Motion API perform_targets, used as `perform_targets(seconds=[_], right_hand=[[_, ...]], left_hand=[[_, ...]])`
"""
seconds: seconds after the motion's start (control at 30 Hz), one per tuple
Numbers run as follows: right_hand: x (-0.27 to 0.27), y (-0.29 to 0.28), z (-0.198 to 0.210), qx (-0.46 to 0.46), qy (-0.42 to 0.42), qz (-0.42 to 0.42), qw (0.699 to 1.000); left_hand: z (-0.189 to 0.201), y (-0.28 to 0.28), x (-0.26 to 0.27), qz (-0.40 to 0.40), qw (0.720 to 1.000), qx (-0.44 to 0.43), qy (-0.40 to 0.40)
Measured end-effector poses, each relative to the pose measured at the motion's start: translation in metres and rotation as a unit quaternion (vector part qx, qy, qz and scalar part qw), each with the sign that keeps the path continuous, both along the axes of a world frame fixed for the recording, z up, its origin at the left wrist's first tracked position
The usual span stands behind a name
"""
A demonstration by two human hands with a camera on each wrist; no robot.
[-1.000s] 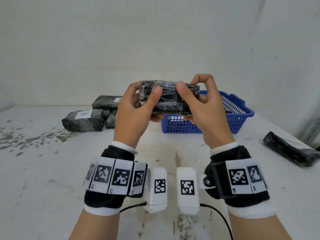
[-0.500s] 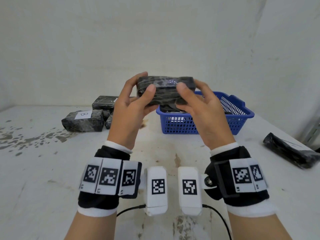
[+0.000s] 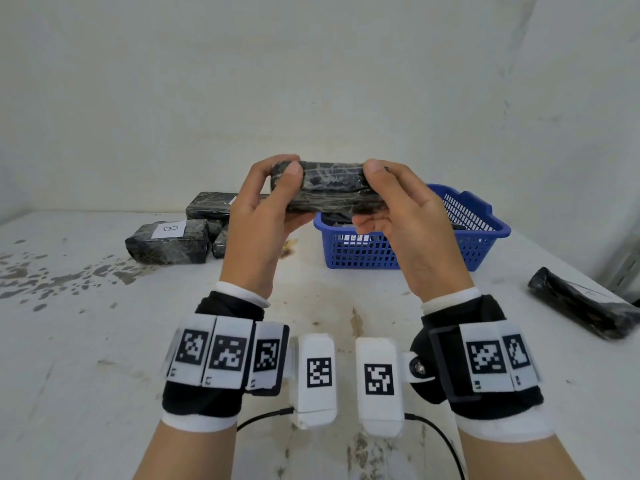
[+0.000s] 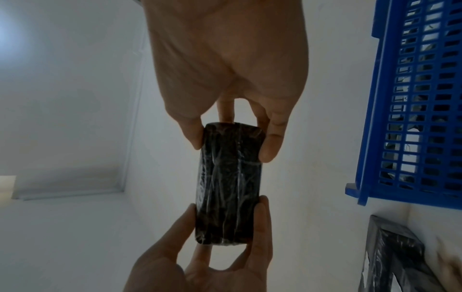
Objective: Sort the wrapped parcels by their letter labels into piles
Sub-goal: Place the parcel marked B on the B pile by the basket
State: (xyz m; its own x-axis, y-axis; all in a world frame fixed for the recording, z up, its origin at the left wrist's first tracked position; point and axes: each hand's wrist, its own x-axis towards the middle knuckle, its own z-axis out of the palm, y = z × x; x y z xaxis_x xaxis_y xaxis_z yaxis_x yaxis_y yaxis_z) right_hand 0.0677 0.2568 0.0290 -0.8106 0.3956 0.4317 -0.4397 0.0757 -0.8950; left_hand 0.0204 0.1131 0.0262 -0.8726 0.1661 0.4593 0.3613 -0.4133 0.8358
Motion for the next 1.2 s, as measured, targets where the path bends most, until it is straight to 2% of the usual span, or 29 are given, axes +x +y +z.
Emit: perform_targets(seconds=[0.27,0.4,0.63,0.83,1.2], right_hand=[[0.0028,-0.0026,0.0003,0.025,0.010,0.003,1.000],[0.0037,-0.0040,0.0004,0.034,0.018,0.002,0.999],[0.0045,-0.0031,0.0005,0.047,0.022,0.020,0.998],[0.0012,-0.0026,-0.0001,-0.013,0.010,0.042,0.999],[0.0063,-0.0040,0.0012,0.039,0.011,0.036,0.999]], left_hand=[[-0.0039,0.0033,-0.0007,0.022,0.999,-0.042,0.027],[-0.0041,0.0017,-0.0012,0.043,0.996,-0.072,0.016],[-0.0011,0.0039,0.0017,0.016,0.998,-0.056,-0.006],[-0.0029,0.0023,0.0034,0.018,0.997,-0.063,0.028],[-0.0022,0.0005,0.0016,-0.007,0.998,-0.050,0.031]])
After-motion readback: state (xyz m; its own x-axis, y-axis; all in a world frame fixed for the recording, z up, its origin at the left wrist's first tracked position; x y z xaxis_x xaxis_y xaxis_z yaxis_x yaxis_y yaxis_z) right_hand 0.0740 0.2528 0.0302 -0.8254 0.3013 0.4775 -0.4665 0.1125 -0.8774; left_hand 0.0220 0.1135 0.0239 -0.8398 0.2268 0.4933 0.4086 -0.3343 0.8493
